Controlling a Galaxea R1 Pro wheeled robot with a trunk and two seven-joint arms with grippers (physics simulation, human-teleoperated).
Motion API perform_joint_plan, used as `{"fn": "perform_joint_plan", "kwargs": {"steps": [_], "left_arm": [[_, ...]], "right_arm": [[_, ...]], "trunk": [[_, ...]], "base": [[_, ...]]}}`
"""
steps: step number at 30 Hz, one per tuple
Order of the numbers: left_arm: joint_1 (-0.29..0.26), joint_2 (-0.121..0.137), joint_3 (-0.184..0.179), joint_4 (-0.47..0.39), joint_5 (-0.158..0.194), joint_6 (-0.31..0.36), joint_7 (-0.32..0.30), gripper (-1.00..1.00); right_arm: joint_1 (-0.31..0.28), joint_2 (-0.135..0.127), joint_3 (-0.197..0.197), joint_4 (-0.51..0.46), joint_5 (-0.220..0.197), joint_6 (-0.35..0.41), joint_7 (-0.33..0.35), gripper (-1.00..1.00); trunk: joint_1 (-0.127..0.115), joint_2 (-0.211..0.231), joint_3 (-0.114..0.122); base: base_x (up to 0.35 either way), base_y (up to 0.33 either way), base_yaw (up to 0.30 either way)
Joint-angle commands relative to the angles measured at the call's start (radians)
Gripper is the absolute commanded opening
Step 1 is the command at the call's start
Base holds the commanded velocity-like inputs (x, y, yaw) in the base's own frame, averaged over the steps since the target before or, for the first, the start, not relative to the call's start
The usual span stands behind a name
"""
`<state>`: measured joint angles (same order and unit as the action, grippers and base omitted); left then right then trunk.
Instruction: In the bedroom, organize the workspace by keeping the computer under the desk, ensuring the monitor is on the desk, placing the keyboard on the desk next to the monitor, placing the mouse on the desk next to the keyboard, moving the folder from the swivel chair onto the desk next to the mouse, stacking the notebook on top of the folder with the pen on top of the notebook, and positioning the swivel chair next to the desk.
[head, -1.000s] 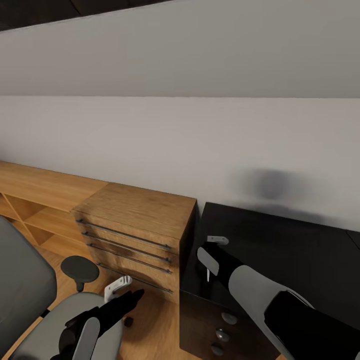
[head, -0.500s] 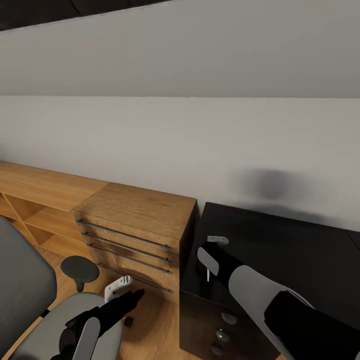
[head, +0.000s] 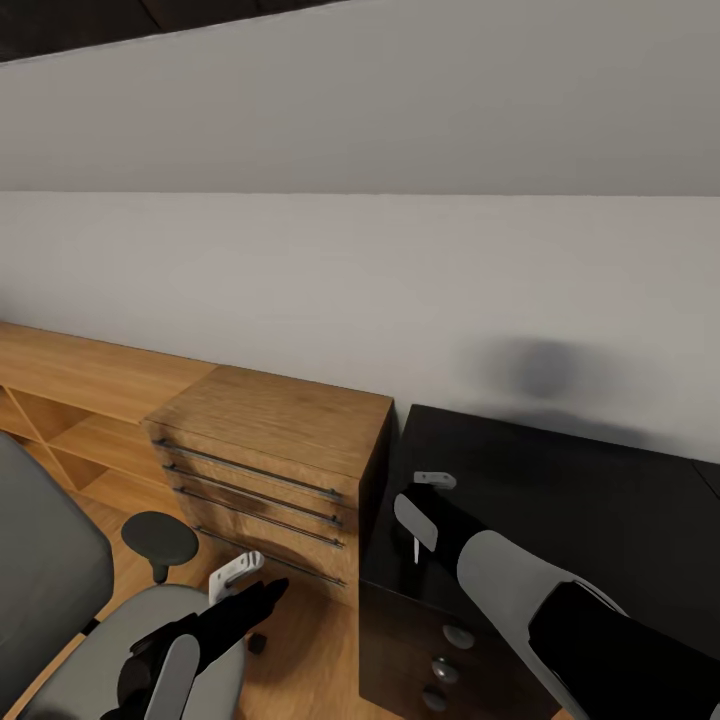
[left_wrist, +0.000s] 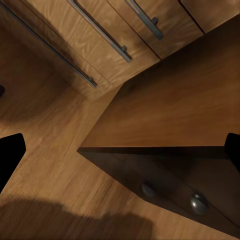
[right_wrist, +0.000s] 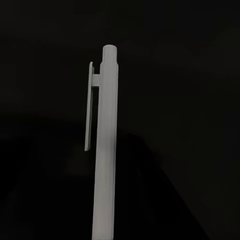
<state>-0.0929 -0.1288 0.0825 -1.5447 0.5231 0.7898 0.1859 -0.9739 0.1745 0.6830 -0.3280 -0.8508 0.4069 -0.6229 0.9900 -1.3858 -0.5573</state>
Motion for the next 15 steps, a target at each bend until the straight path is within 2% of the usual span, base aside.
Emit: {"fn": "perform_joint_plan", "kwargs": {"steps": [1,8,15], "left_arm": [[-0.001,0.0,0.001,-0.001,0.011,0.005,0.008,1.0],[-0.001,0.0,0.001,-0.002,0.011,0.005,0.007,1.0],[-0.001,0.0,0.0,-0.002,0.011,0.005,0.007,1.0]], "right_arm": [[0.0,0.0,0.003,0.002,-0.015,0.018,-0.002,-1.0],[0.0,0.0,0.003,0.001,-0.016,0.018,0.004,-1.0],[0.0,0.0,0.003,0.0,-0.016,0.018,0.044,-1.0]], "trunk": [[0.0,-0.001,-0.001],[0.0,-0.001,-0.001],[0.0,-0.001,-0.001]], "base": [[0.0,0.0,0.0],[0.0,0.0,0.0],[0.0,0.0,0.0]]}}
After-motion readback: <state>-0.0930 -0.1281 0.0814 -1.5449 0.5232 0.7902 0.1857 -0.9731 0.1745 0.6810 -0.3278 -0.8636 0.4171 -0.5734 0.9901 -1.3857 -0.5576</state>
